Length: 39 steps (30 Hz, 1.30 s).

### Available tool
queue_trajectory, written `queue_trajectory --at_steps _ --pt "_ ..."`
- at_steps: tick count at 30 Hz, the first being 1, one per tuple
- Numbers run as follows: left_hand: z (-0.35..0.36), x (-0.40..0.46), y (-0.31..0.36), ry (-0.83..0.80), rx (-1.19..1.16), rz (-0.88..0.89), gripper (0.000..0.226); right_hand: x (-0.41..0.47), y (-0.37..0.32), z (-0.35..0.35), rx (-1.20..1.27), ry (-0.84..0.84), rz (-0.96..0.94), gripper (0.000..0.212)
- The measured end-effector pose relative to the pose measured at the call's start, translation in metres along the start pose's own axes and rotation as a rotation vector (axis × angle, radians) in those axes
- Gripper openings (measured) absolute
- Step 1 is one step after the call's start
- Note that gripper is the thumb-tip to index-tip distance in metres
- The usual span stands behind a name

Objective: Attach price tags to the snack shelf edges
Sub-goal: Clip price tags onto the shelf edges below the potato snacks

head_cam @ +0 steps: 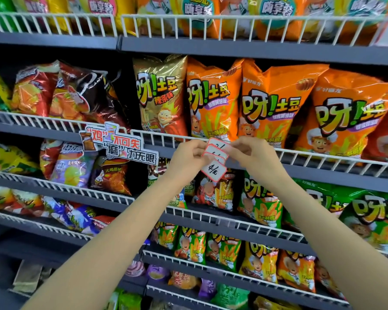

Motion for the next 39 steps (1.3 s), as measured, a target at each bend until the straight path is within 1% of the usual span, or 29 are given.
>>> queue_trajectory --at_steps 3,9,14,17,19,21,22,24,26,30,33,36,39 --pt "-0.014 -0.013 0.004 0.041 0.009 0.016 0.014 0.005 -0.015 0.007 0.17 0.043 0.015 0.01" --pt "-0.067 -0.038 0.006 0.162 0.032 -0.002 0.013 0.018 -0.05 0.038 0.441 -0.04 0.006 0.009" --pt "-0.125 -0.058 -0.008 0.252 0.013 -0.03 0.011 0.031 -0.094 0.081 0.469 -0.068 -0.063 0.007" --pt "-0.171 -0.069 -0.022 0.317 -0.005 -0.037 0.017 0.04 -0.127 0.119 0.513 -0.102 -0.097 0.007" --pt "-0.206 -0.073 -0.037 0.351 0.003 -0.054 0.009 0.047 -0.15 0.149 0.507 -0.12 -0.121 0.007" --pt "-0.246 -0.077 -0.051 0.378 0.019 -0.089 0.022 0.055 -0.174 0.181 0.481 -0.127 -0.129 0.007" --pt "-0.267 -0.078 -0.057 0.38 0.02 -0.097 0.024 0.059 -0.186 0.198 0.481 -0.125 -0.127 0.008" --pt "-0.309 -0.078 -0.069 0.371 0.05 -0.087 0.017 0.069 -0.212 0.23 0.481 -0.109 -0.123 0.01" --pt "-0.35 -0.076 -0.079 0.36 0.082 -0.098 0.017 0.08 -0.237 0.259 0.482 -0.081 -0.097 0.01" --pt "-0.418 -0.069 -0.103 0.317 0.147 -0.11 0.018 0.096 -0.276 0.317 0.643 -0.117 0.011 0.012" --pt "-0.458 -0.063 -0.121 0.305 0.147 -0.143 0.02 0.108 -0.296 0.356 0.632 -0.146 0.04 0.009" --pt "-0.491 -0.052 -0.135 0.302 0.175 -0.153 0.02 0.123 -0.31 0.388 0.611 -0.131 0.057 0.009" --pt "-0.521 -0.035 -0.146 0.314 0.23 -0.14 0.03 0.141 -0.318 0.412 0.57 -0.091 0.051 0.013"
Point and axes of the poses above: each hand's wrist, its own x-axis towards the middle knuckle, its own z-axis out of the palm, y = z × x, the point moved 7 cm from there along x, towards the middle knuckle, and after that the axes turned 9 degrees about -z, right-handed, at the moved point
